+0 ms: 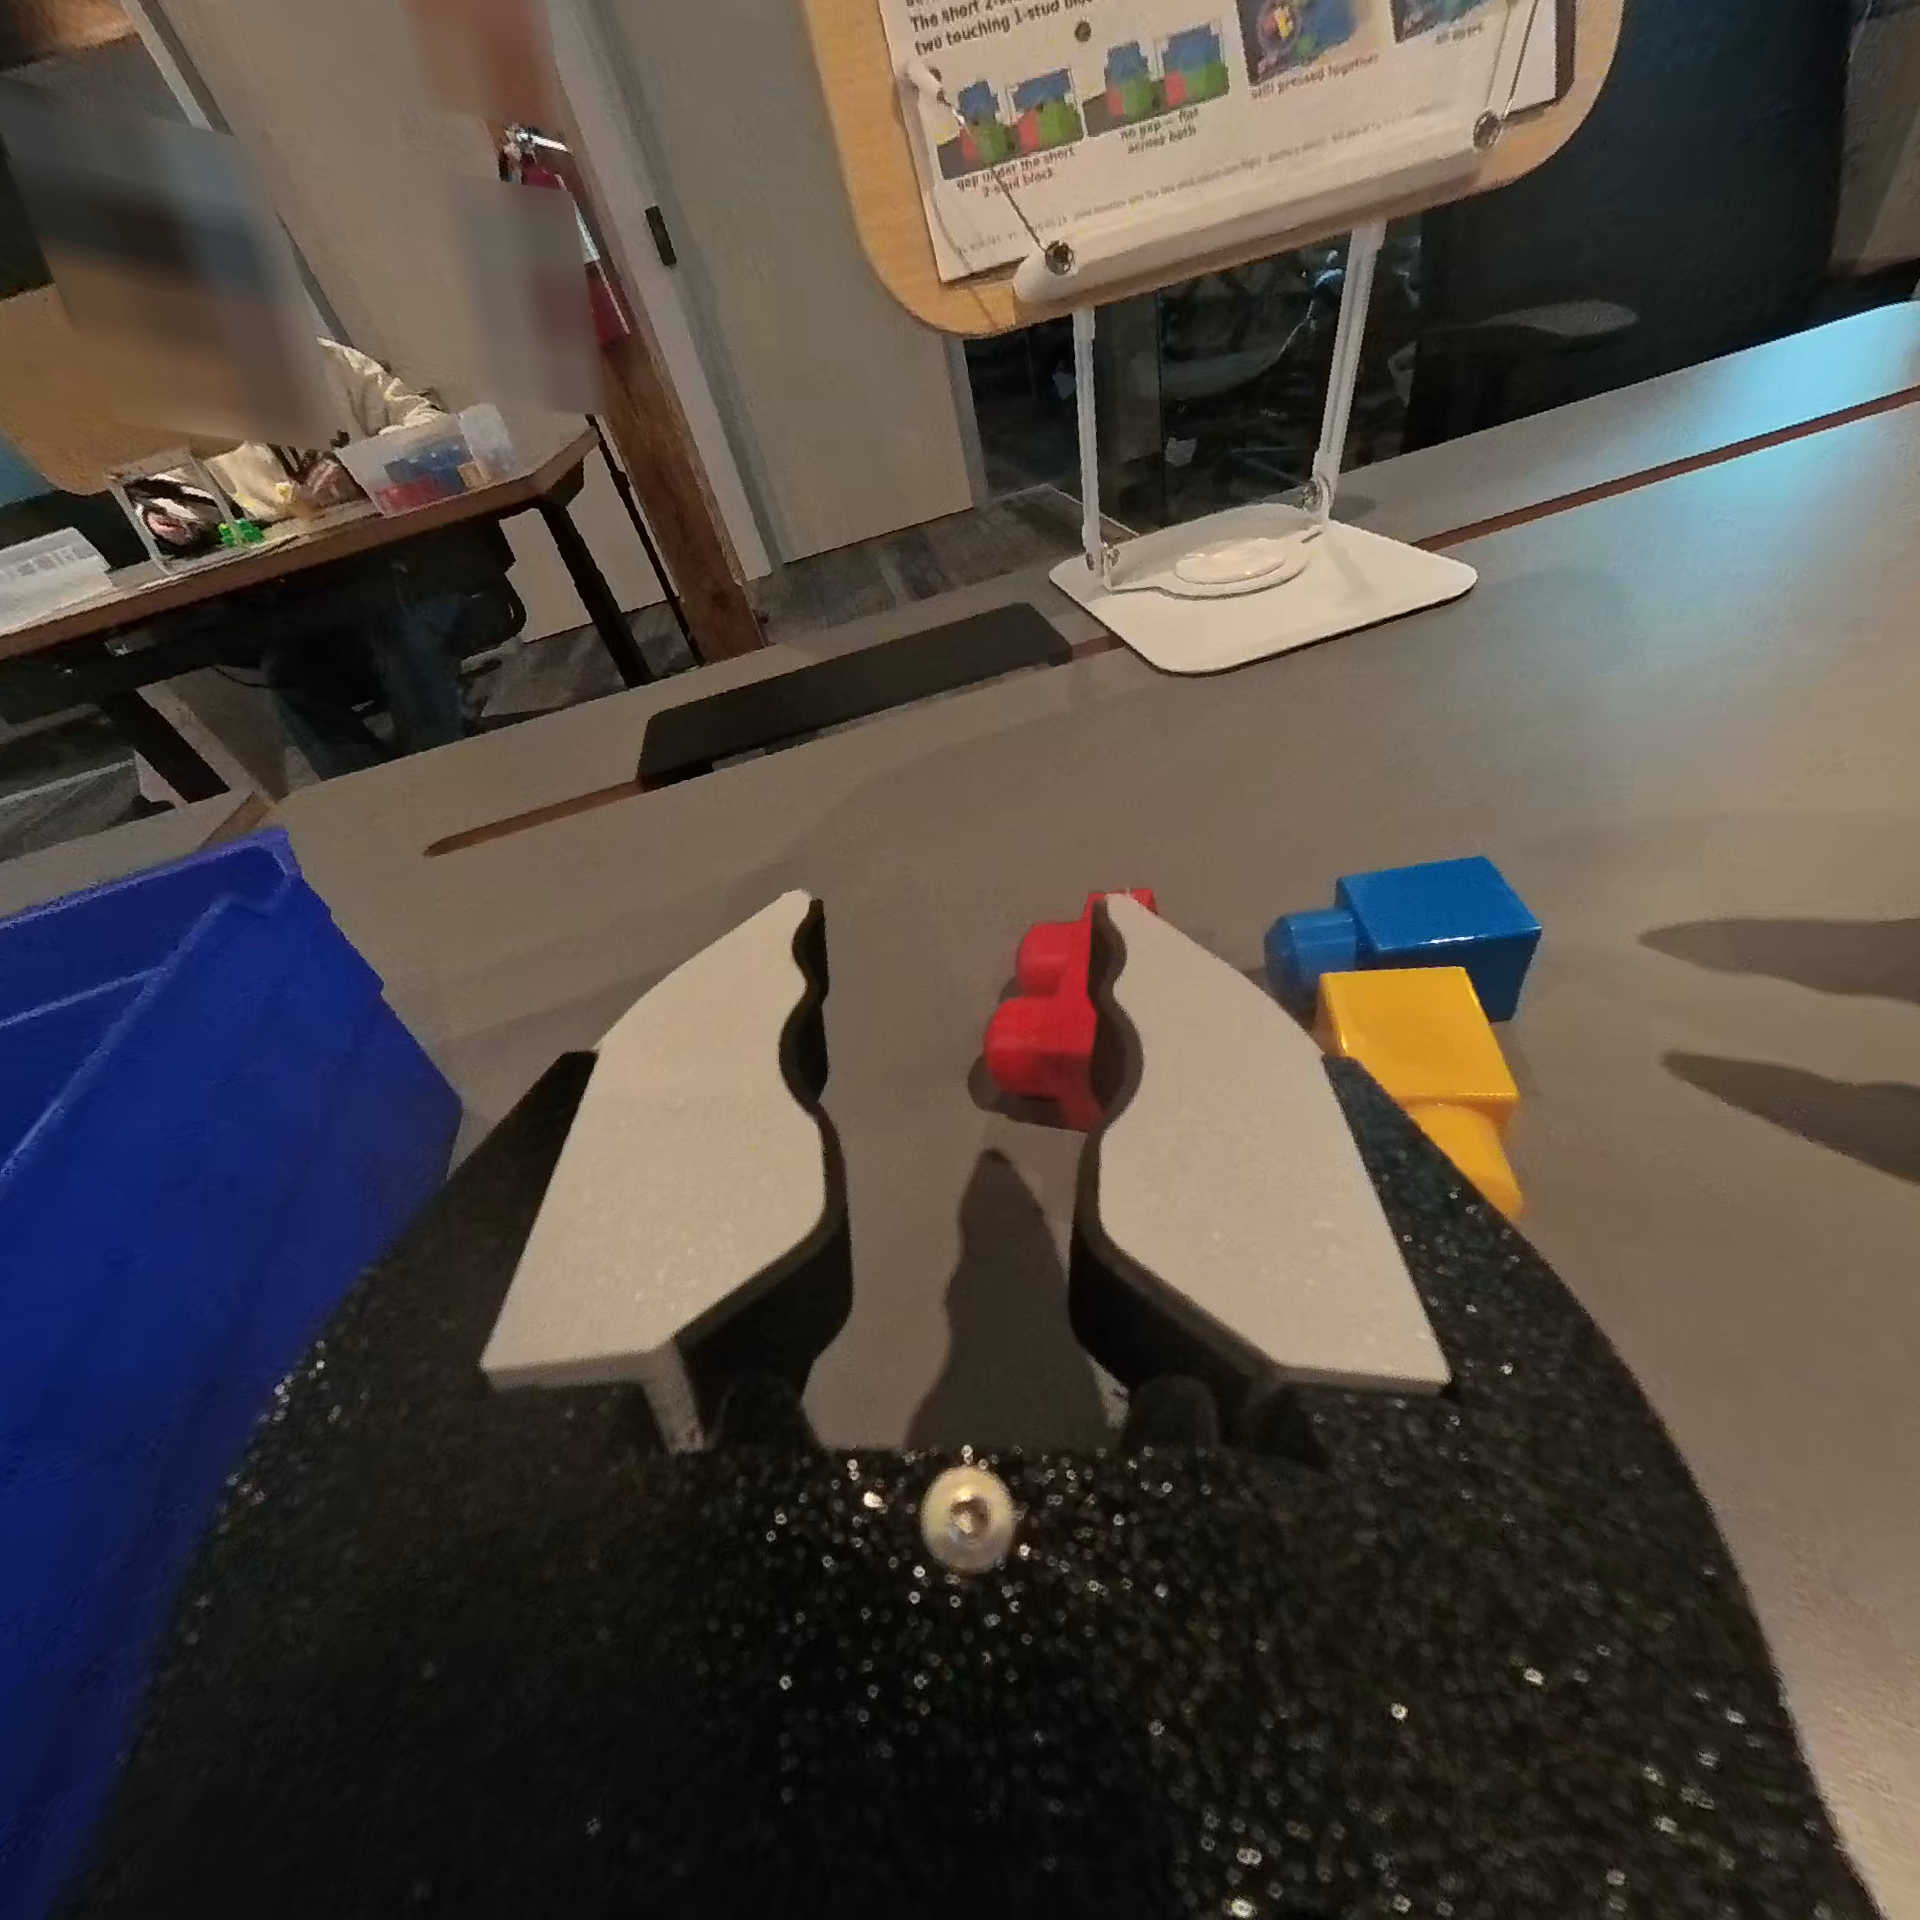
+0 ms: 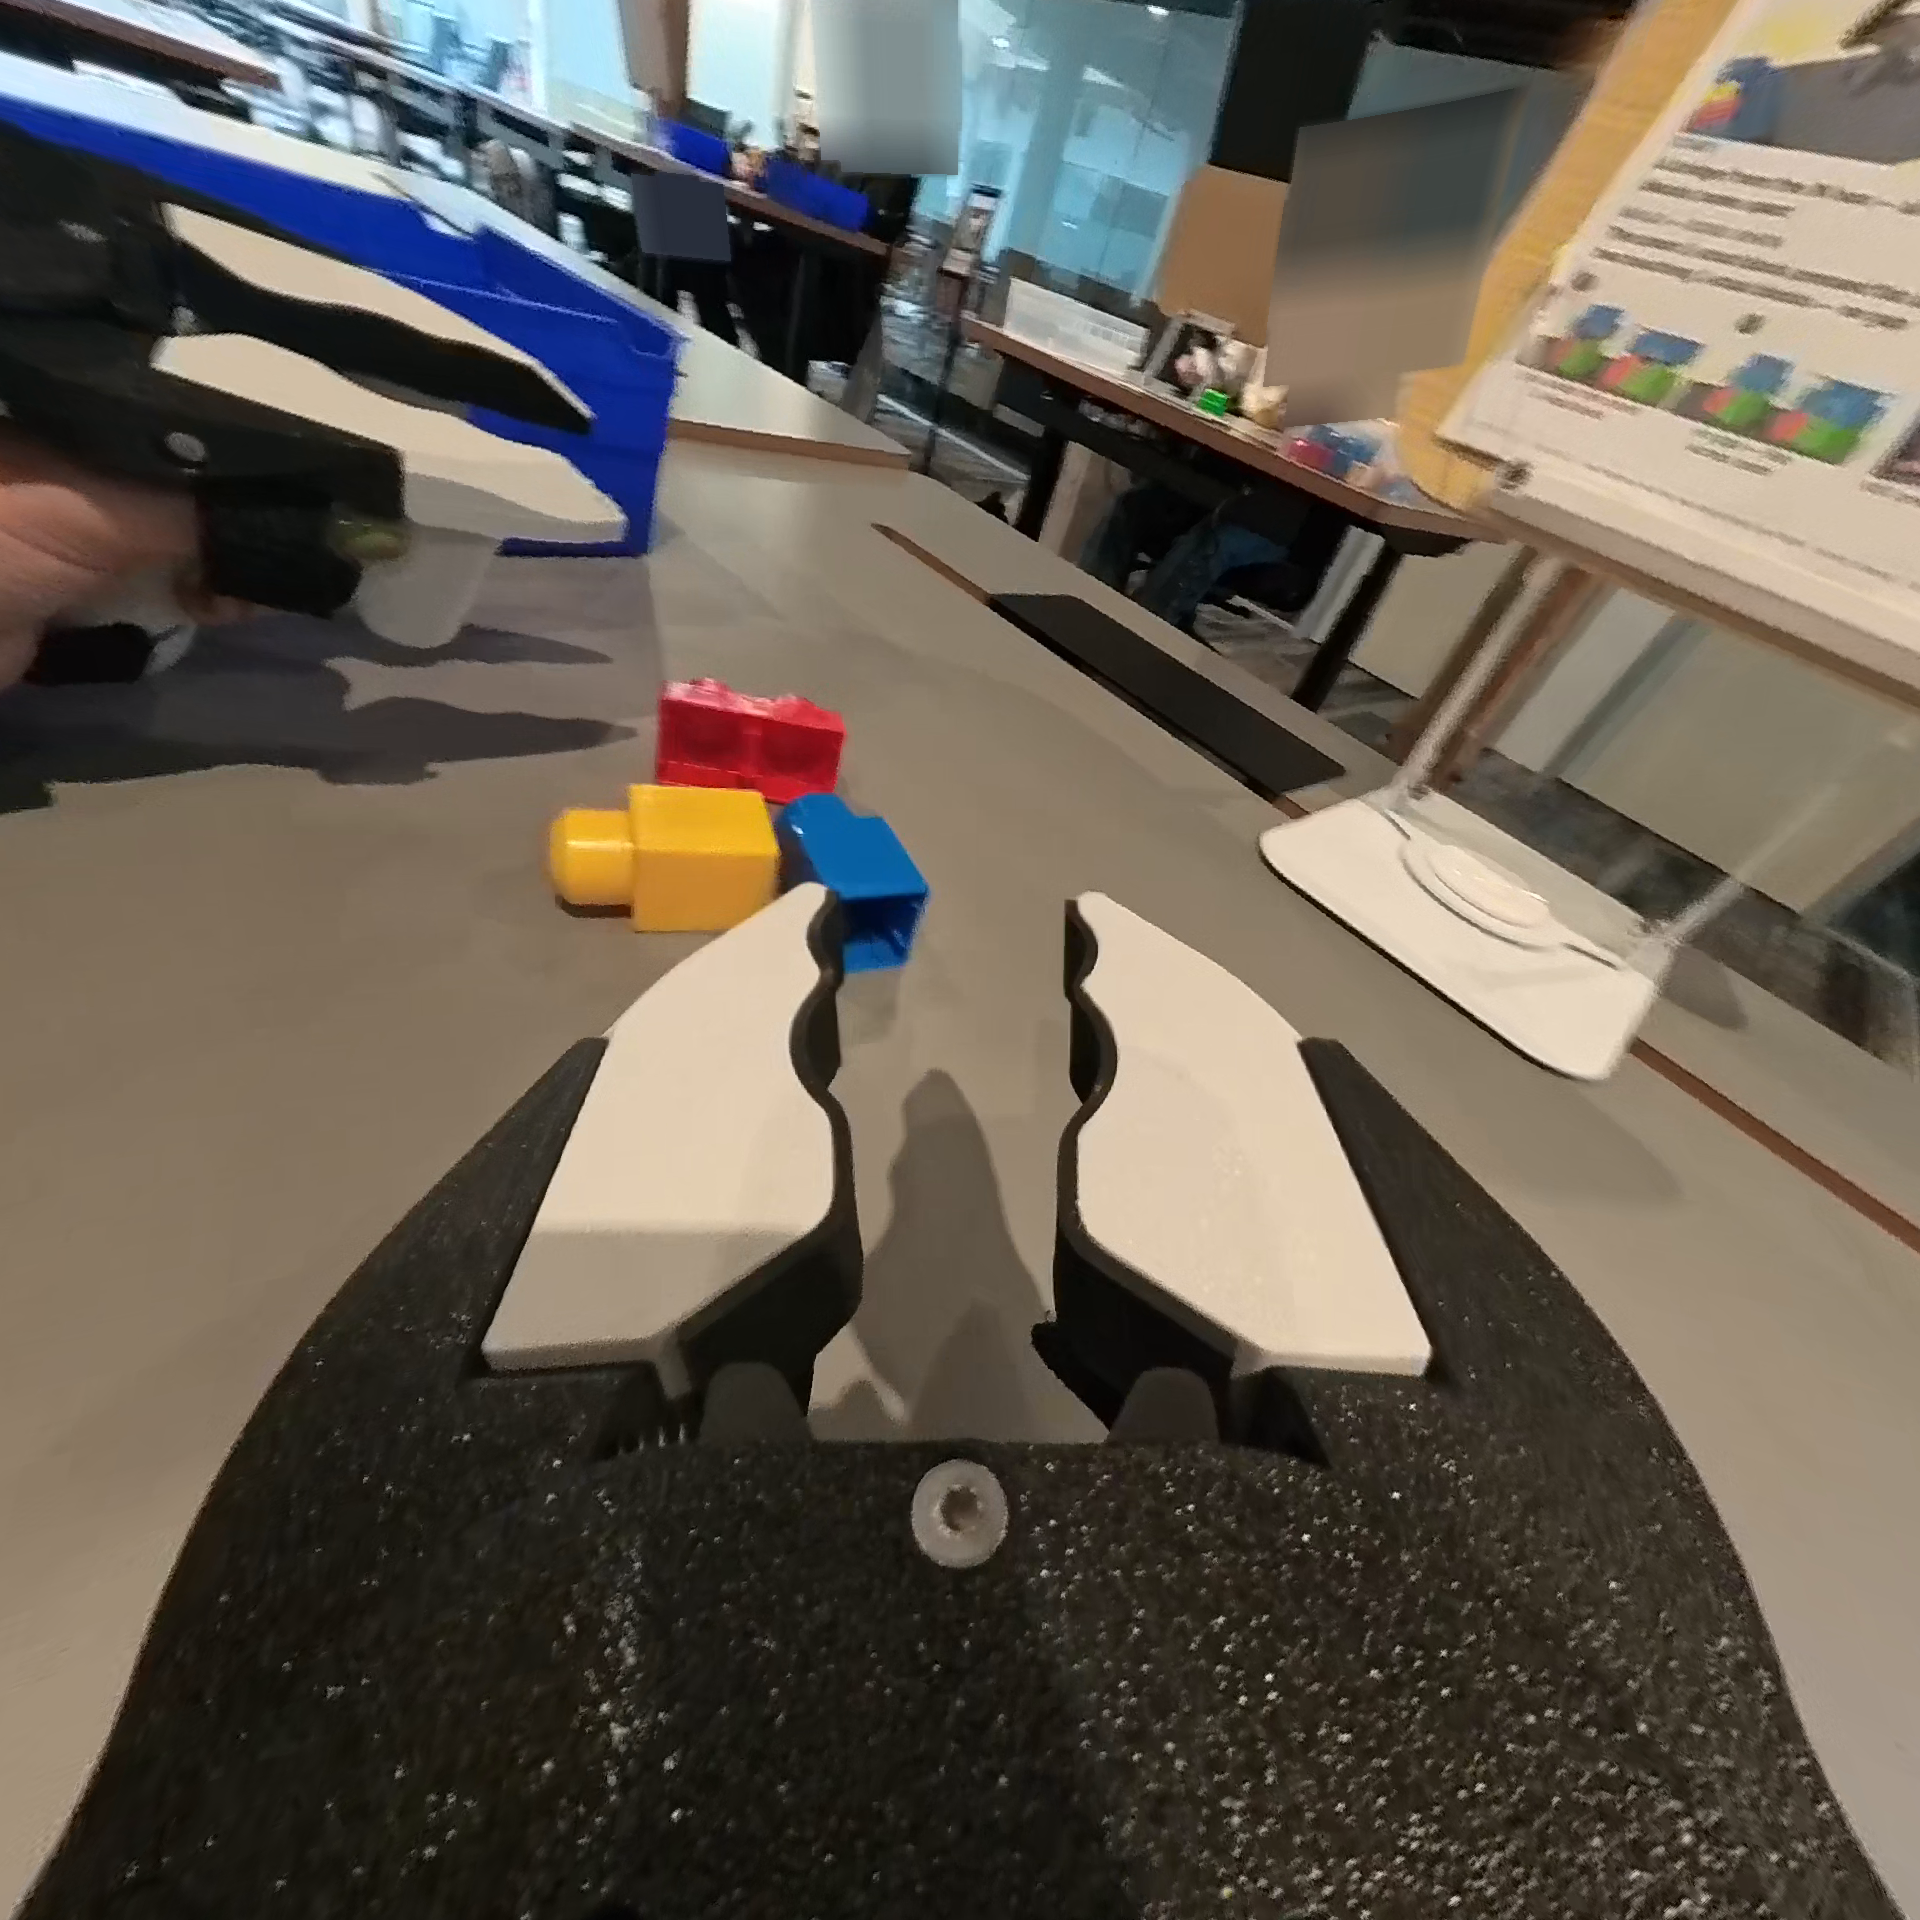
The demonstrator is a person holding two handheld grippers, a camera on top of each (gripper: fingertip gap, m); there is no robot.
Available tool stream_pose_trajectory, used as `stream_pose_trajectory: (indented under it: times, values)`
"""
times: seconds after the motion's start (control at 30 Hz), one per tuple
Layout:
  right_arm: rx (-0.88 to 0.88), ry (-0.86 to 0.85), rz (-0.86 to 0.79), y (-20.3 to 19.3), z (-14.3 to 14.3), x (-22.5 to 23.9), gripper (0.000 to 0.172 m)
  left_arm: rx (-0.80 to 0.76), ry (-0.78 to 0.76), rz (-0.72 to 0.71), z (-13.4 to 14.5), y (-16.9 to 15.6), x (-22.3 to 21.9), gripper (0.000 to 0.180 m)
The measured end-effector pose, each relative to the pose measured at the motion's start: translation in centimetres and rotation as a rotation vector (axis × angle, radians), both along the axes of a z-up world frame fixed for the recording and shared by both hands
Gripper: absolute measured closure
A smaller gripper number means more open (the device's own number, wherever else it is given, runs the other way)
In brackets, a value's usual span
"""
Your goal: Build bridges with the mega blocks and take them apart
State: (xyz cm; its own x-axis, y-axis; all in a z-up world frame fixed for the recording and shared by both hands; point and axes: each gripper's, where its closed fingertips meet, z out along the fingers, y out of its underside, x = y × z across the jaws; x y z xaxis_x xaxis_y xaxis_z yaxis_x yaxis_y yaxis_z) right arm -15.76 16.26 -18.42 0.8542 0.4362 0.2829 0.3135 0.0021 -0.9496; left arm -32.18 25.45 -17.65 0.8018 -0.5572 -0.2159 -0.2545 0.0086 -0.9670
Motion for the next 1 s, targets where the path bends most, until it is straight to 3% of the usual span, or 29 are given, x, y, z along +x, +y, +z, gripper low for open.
stream_pose_trajectory:
  times: [0.13, 0.33, 0.5, 0.57, 0.7, 0.87, 1.0]
  values:
    - [-0.094, 0.011, 0.115, 1.0, -0.9, -2.2, 0.132, -0.010, -0.023, -0.025, 0.3, -0.2, 0.1, 0.136]
    - [-0.161, -0.101, 0.143, 4.1, -2.2, -3.5, 0.130, -0.084, -0.028, -0.143, -0.5, -1.2, 1.7, 0.138]
    - [-0.300, -0.267, 0.362, 3.4, -4.4, -6.8, 0.131, -0.075, -0.015, -0.141, -0.5, -1.2, 1.8, 0.138]
    - [-0.353, -0.329, 0.337, 3.7, -5.3, -7.0, 0.131, -0.087, -0.023, -0.144, -0.6, -1.2, 1.8, 0.138]
    - [-0.420, -0.274, 0.322, 3.8, -5.9, -8.0, 0.123, -0.081, -0.020, -0.139, -0.5, -1.2, 1.7, 0.138]
    - [-0.411, -0.300, 0.290, 3.6, -6.0, -7.8, 0.120, -0.092, 0.002, -0.164, -0.8, -1.5, 2.1, 0.139]
    - [-0.401, -0.254, 0.256, 3.2, -5.9, -6.6, 0.120, -0.273, 0.057, -0.327, -3.3, -3.6, 4.3, 0.138]
